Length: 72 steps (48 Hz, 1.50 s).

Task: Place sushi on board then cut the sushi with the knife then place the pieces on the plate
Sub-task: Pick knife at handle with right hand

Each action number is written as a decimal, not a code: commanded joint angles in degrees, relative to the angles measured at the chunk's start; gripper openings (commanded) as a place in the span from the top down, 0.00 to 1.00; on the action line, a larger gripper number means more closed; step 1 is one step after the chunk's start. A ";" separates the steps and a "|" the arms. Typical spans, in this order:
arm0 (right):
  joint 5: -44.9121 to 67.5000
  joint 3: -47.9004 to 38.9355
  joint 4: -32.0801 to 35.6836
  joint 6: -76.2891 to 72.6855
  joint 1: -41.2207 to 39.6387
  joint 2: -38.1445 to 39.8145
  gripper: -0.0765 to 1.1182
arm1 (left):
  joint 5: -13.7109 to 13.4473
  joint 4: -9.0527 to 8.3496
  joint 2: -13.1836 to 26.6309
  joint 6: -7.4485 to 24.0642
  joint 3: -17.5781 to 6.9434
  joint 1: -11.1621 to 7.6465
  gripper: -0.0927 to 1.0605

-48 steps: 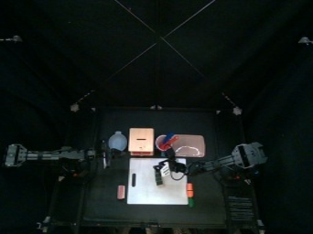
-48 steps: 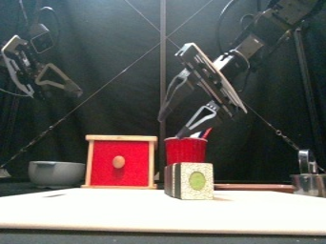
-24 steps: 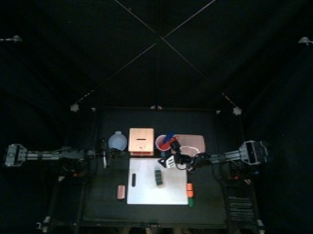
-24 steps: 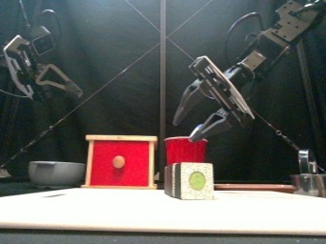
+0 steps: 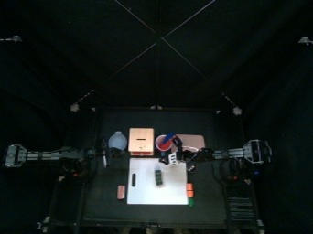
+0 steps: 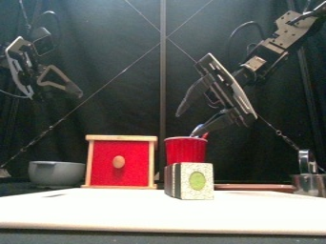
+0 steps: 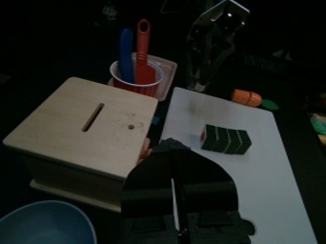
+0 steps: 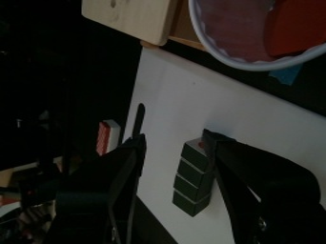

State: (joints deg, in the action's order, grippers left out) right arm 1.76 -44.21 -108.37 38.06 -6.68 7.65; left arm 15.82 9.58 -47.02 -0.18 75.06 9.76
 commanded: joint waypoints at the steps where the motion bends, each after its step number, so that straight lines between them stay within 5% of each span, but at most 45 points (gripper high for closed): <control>1: -6.24 0.00 0.00 0.09 -2.55 2.11 0.22 | 0.18 0.18 0.18 0.00 -1.14 0.26 0.94; 25: -13.97 0.18 20.74 -8.96 -8.61 2.64 0.22 | 0.18 1.58 0.18 0.00 -1.23 0.35 0.94; 60: -14.33 2.90 88.77 -50.98 -17.05 9.05 0.23 | 0.18 2.20 0.18 0.00 -1.05 1.05 0.94; 72: -18.54 4.57 96.77 -58.10 -17.75 10.02 0.23 | 0.09 2.20 0.18 0.00 -0.97 1.05 0.94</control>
State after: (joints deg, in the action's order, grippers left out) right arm -14.77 -41.48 -12.39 -18.90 -23.91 15.38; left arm 15.73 11.69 -47.02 -0.18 75.06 10.55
